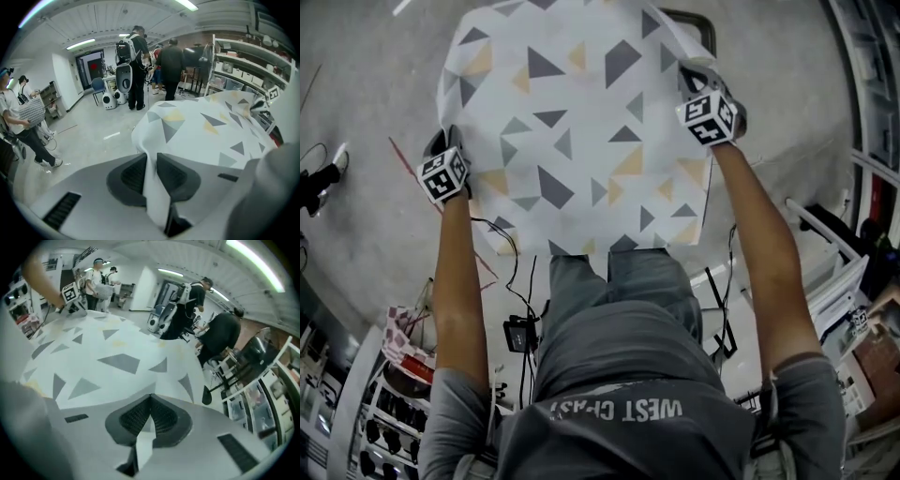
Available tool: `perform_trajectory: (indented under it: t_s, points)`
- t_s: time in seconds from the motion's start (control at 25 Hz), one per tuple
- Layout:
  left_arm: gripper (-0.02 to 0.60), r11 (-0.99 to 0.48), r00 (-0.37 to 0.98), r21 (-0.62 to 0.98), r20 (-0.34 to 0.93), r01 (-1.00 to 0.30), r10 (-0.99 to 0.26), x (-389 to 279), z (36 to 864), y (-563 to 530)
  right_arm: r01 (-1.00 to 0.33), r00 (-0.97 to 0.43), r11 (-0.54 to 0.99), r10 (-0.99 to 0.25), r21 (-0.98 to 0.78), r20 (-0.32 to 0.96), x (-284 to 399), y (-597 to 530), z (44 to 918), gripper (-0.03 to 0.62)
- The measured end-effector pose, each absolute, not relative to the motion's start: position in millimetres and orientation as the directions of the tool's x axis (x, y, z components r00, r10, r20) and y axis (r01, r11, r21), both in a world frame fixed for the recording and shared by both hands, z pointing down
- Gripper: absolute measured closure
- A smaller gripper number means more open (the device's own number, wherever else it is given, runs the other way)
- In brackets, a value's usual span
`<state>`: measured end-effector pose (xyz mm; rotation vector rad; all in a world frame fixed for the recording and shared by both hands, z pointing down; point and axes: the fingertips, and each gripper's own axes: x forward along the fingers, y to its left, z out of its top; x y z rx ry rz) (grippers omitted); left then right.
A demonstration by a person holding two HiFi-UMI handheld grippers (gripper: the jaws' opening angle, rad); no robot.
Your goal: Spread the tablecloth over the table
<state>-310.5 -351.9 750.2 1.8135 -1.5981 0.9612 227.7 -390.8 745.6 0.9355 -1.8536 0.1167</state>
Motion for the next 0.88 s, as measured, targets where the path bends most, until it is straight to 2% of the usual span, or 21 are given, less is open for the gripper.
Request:
perform_trajectory:
  t_s: [0.08, 0.16, 0.24, 0.36, 0.52, 0.88]
  points:
    - [0.522, -0.157, 0.041, -0.069, 0.795, -0.985, -0.605, -311, 750, -352, -0.728, -0.165, 0.622, -0.568, 0.289, 0.807, 233, -425, 745, 0.583]
    - [0.522, -0.154, 0.033, -0.077, 0.793, -0.985, -0.608, -309, 750, -353, -0.818, -0.075, 0.501, -0.583, 0.284, 0.809, 267, -457, 749, 0.583]
    - [0.523, -0.150, 0.032, -0.077, 0.788, -0.986, -0.615, -308, 748, -353, -0.864, 0.007, 0.424, -0.526, 0.270, 0.850, 303, -467, 766, 0.583]
    - [0.528, -0.145, 0.034, -0.073, 0.783, -0.987, -0.621, -310, 744, -347, -0.860, 0.013, 0.460, -0.411, 0.220, 0.911, 319, -457, 795, 0.583]
    - [0.531, -0.140, 0.047, -0.050, 0.787, -0.989, -0.615, -317, 749, -340, -0.792, 0.019, 0.542, -0.438, 0.280, 0.899, 311, -469, 798, 0.583]
    - [0.525, -0.207, 0.119, -0.011, 0.790, -0.978, -0.602, -322, 763, -323, -0.839, 0.069, 0.450, -0.470, 0.306, 0.880, 303, -472, 799, 0.585]
